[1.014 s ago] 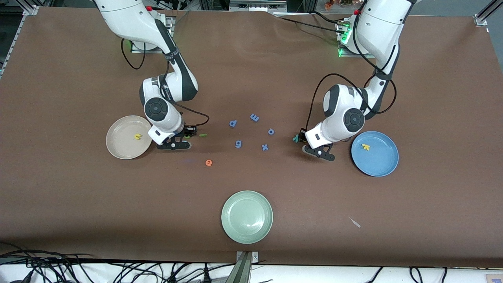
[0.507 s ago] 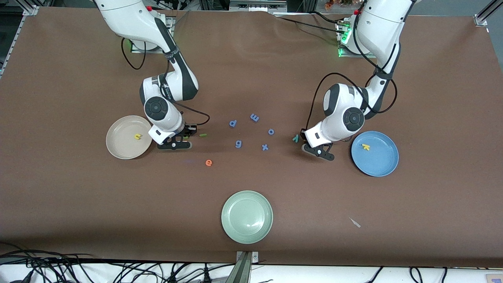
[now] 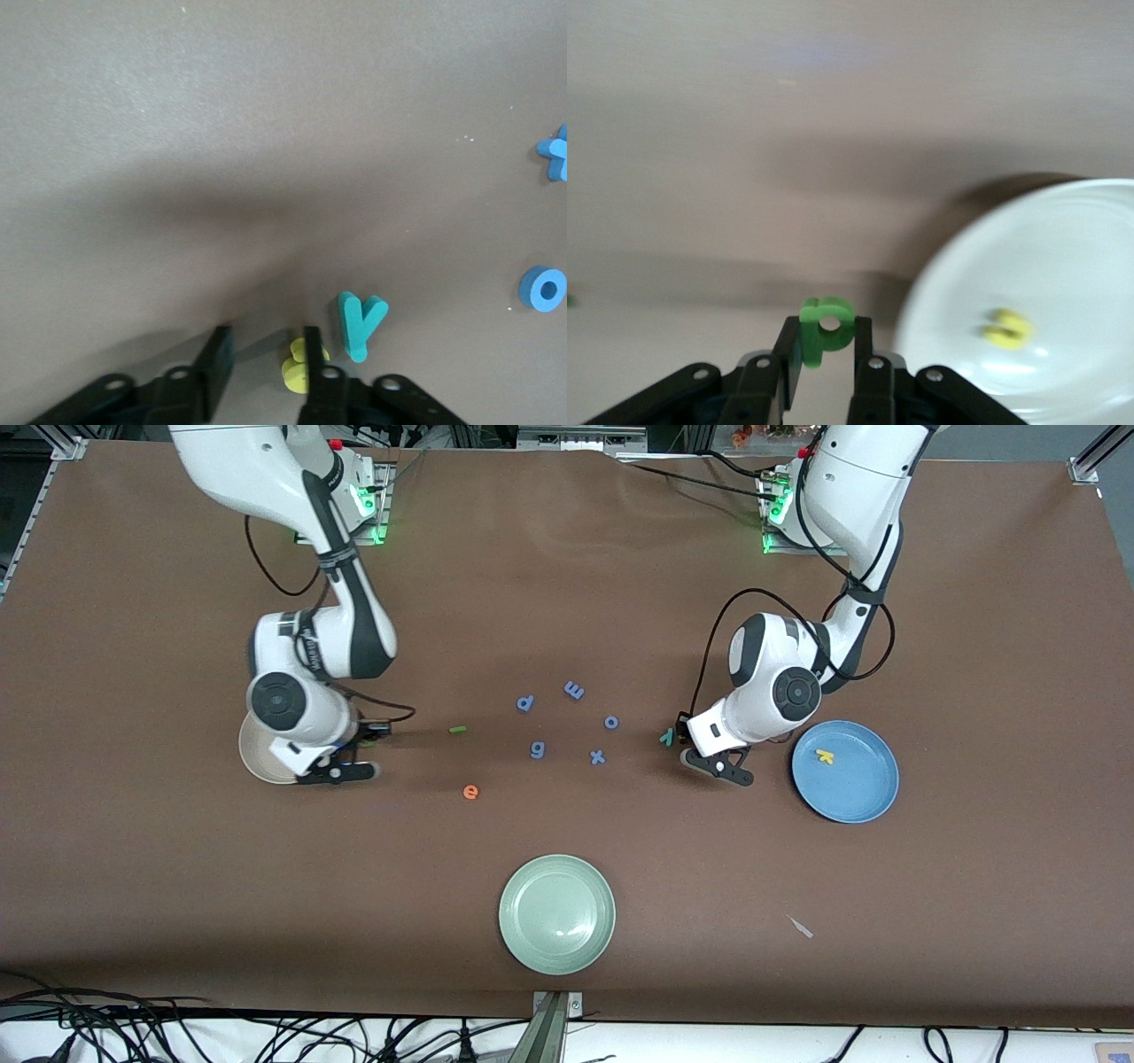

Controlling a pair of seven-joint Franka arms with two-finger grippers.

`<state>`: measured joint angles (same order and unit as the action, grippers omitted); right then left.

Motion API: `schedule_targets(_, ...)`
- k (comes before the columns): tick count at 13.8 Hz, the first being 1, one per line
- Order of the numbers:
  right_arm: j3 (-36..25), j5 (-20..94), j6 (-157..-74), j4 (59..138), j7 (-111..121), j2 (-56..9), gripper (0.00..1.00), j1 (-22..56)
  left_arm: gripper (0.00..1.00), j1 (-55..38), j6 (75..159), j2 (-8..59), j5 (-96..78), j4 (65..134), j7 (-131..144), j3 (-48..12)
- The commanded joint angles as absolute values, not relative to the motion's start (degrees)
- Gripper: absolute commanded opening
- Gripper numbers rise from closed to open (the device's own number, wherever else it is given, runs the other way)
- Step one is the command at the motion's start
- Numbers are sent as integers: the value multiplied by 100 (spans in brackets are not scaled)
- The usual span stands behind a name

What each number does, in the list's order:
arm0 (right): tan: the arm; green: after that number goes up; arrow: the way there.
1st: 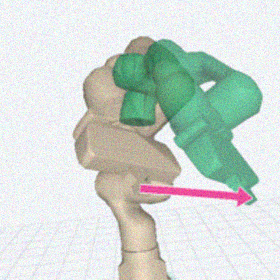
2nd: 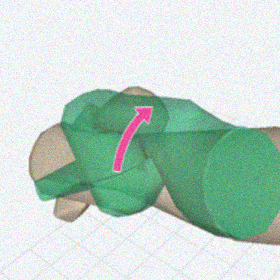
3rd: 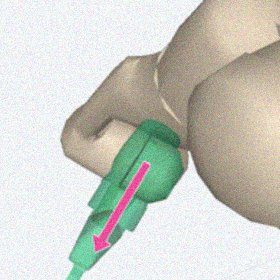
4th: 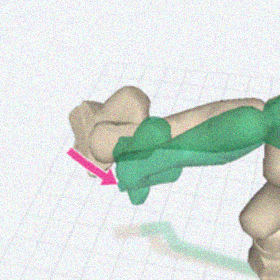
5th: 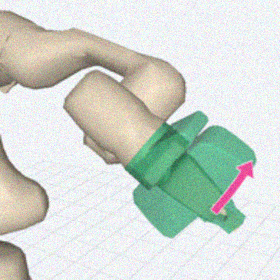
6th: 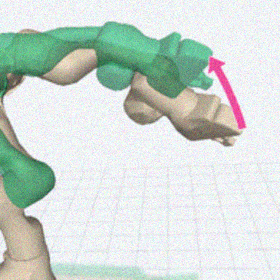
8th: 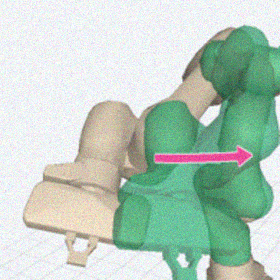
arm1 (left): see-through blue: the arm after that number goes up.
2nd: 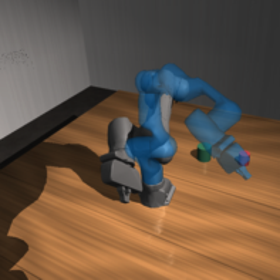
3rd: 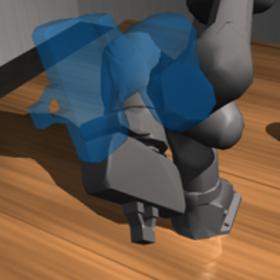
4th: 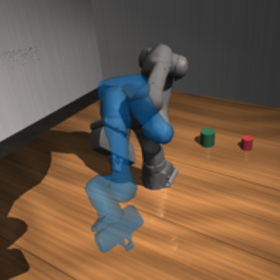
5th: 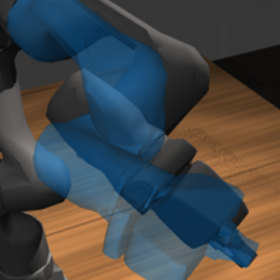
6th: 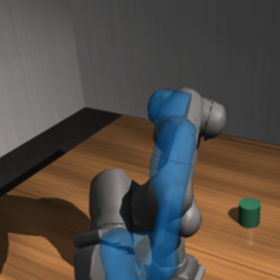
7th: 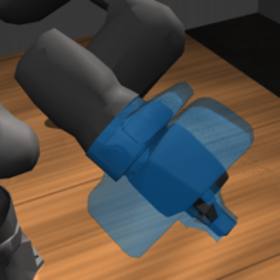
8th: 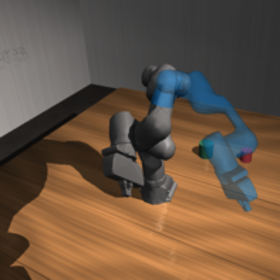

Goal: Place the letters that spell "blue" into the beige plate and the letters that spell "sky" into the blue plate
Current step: 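Place the green p on the white plate with the right gripper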

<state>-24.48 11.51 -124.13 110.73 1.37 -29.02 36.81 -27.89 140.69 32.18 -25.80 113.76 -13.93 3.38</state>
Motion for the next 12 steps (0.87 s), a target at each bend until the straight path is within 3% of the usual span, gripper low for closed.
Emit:
schedule_targets(1,-2776,1213,-12234,11109,798,-2874,17,3674,75,-2804,14054,3234,-2461,11443,-1371,360)
schedule_targets(5,-2874,1213,-12243,11101,1431,-2979,19,3156,73,-2804,13940,3085,-2461,11487,-1371,369)
schedule_targets(6,-2874,1213,-12252,11092,1476,-2997,32,3120,64,-2804,13861,2954,-2461,11574,-1371,369)
schedule_targets(8,-2848,1222,-12243,11083,1302,-2988,100,3146,47,-2786,13747,2638,-2383,11846,-1362,378)
schedule_targets(12,-2620,1642,-12243,10935,540,-2979,100,3243,49,-2839,13720,2540,-848,11857,224,343)
